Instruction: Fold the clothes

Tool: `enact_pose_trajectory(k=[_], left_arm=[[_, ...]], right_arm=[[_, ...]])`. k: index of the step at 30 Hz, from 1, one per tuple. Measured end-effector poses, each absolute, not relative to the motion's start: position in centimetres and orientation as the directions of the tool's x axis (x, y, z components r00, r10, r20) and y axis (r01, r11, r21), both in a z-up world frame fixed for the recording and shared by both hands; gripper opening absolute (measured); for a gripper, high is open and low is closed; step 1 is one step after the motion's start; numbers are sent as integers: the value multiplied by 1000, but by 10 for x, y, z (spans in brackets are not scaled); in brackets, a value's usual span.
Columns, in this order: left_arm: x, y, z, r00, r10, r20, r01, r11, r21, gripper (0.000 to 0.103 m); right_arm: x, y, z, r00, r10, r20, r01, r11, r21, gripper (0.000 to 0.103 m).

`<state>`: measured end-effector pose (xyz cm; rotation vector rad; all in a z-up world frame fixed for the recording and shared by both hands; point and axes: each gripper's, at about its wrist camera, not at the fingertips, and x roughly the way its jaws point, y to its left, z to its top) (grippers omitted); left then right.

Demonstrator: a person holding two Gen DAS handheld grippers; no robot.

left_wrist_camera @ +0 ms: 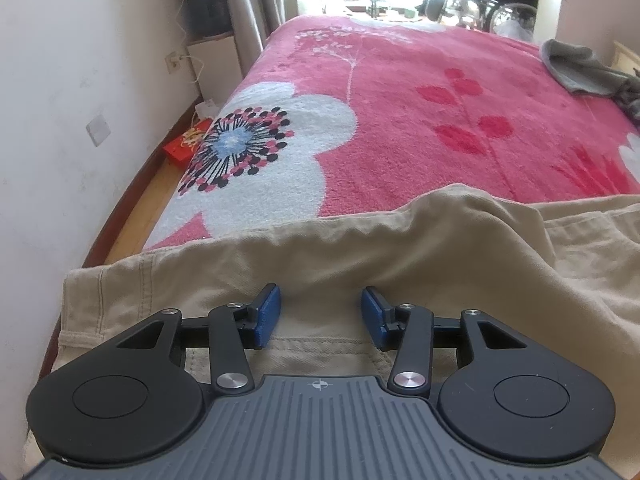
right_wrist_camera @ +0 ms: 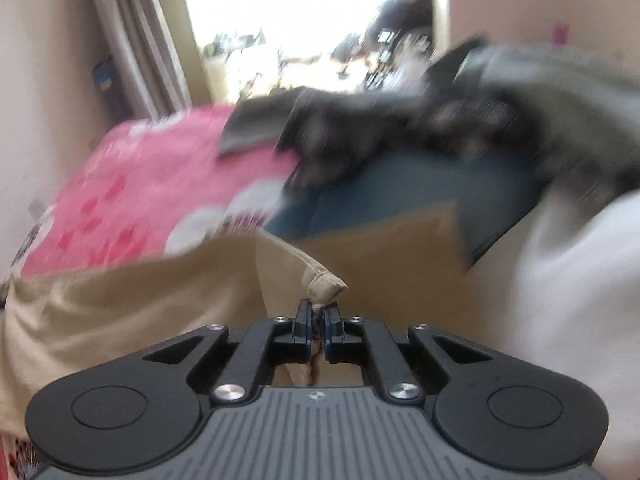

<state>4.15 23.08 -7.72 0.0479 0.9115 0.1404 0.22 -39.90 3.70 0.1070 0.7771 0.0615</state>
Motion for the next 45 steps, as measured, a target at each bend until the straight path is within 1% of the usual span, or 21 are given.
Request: enact_pose_trajectory(k=[4, 8, 16, 24, 28, 29, 33, 34, 35, 39, 42, 45], left_arm=[[44, 231, -76, 600, 136, -789, -70, 991, 117, 47], [44, 229, -76, 604, 142, -784, -47, 989, 142, 48], [45, 225, -77, 609, 161, -777, -26, 983, 184, 51], [44, 224, -77, 617, 163, -770, -12, 980, 198, 53], [44, 224, -78, 620, 165, -767, -10, 979, 203, 54], [44, 223, -78, 620, 167, -767, -9, 979, 206, 54], [44, 222, -78, 620, 175, -765, -6, 976, 218, 54], [44, 221, -78, 621, 177, -764, -6, 975, 221, 54], [44, 221, -78, 621, 179, -763, -5, 975, 224, 54], [45, 219, -79, 623, 191, -759, -10, 972, 236, 55], [46, 217, -79, 623, 201, -756, -18, 970, 243, 56], [48, 216, -79, 621, 212, -754, -30, 969, 247, 56]], right_arm=[[2, -427, 74, 732, -5, -681, 55, 997, 53, 5], [14, -437, 83, 704, -72, -707, 83, 996, -19, 5], [56, -440, 67, 627, -137, -767, 54, 990, -133, 4], [87, -444, 39, 558, -151, -816, 55, 988, -145, 5], [99, -451, 25, 539, -157, -827, 93, 988, -127, 9], [101, -454, 23, 539, -158, -828, 106, 987, -119, 13], [103, -470, 25, 543, -119, -831, 166, 986, -33, 19], [101, -473, 26, 547, -112, -829, 182, 983, -13, 26], [98, -476, 29, 557, -114, -823, 197, 980, -3, 33], [77, -484, 52, 644, -169, -746, 270, 963, 15, 39], [49, -492, 72, 706, -106, -700, 283, 949, 142, 39], [5, -484, 79, 746, 0, -666, 238, 934, 266, 43]])
